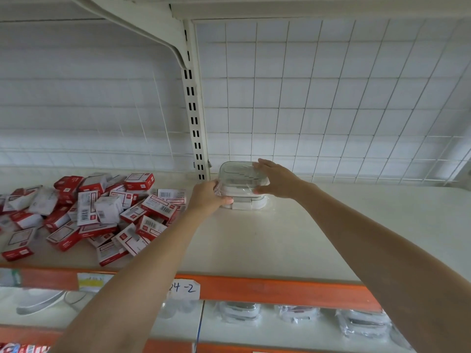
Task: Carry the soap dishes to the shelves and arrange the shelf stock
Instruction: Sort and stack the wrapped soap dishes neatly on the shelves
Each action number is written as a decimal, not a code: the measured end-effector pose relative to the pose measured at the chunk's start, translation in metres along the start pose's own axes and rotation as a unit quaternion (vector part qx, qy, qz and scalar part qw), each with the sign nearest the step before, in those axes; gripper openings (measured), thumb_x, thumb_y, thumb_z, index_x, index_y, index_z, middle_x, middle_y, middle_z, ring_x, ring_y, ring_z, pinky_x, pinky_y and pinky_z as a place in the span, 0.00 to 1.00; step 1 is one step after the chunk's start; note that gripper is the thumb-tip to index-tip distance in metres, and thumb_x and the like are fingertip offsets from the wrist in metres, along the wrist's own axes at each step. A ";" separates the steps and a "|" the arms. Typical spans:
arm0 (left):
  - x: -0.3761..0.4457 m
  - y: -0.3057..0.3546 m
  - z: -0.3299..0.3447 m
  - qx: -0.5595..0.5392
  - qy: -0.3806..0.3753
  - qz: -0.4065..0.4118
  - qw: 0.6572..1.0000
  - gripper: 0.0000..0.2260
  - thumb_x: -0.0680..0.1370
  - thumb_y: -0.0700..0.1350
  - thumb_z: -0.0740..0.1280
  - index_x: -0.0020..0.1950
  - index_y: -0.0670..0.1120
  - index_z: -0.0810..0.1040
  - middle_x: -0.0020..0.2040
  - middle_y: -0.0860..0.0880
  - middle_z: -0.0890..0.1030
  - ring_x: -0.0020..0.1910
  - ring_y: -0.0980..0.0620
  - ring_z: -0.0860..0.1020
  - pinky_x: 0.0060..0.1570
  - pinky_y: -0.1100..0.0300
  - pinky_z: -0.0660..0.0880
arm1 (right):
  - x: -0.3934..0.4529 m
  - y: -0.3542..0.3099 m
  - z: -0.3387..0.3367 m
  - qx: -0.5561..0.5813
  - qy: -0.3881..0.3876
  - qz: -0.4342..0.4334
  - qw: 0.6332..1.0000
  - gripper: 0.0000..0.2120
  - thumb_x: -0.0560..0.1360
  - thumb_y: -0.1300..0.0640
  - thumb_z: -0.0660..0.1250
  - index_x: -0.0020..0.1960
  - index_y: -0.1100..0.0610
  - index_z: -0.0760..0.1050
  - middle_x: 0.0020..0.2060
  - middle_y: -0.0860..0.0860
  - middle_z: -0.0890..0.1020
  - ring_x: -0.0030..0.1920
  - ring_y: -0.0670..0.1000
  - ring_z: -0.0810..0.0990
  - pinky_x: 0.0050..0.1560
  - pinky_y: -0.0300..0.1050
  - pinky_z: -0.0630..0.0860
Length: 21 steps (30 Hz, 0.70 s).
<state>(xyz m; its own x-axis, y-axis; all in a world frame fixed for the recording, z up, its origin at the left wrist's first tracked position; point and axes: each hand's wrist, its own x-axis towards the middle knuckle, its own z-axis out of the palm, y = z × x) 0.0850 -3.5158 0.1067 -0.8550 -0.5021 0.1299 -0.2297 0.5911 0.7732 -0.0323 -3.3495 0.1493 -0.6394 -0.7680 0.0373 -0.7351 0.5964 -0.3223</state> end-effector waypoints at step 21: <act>-0.111 0.047 0.000 0.518 -0.138 0.090 0.839 0.16 0.80 0.49 0.59 0.62 0.41 0.72 0.62 0.42 0.74 0.60 0.42 0.75 0.55 0.51 0.73 | -0.122 -0.003 0.000 -0.210 0.007 -0.079 0.975 0.24 0.78 0.48 0.61 0.69 0.59 0.64 0.65 0.54 0.69 0.66 0.54 0.68 0.62 0.48 0.67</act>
<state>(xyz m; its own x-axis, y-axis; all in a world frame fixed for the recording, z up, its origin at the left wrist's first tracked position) 0.1694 -3.4319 0.1286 -0.9614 -0.2653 -0.0722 -0.2445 0.9450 -0.2172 0.0476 -3.2575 0.1454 -0.5121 -0.8561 0.0691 -0.8498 0.5167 0.1038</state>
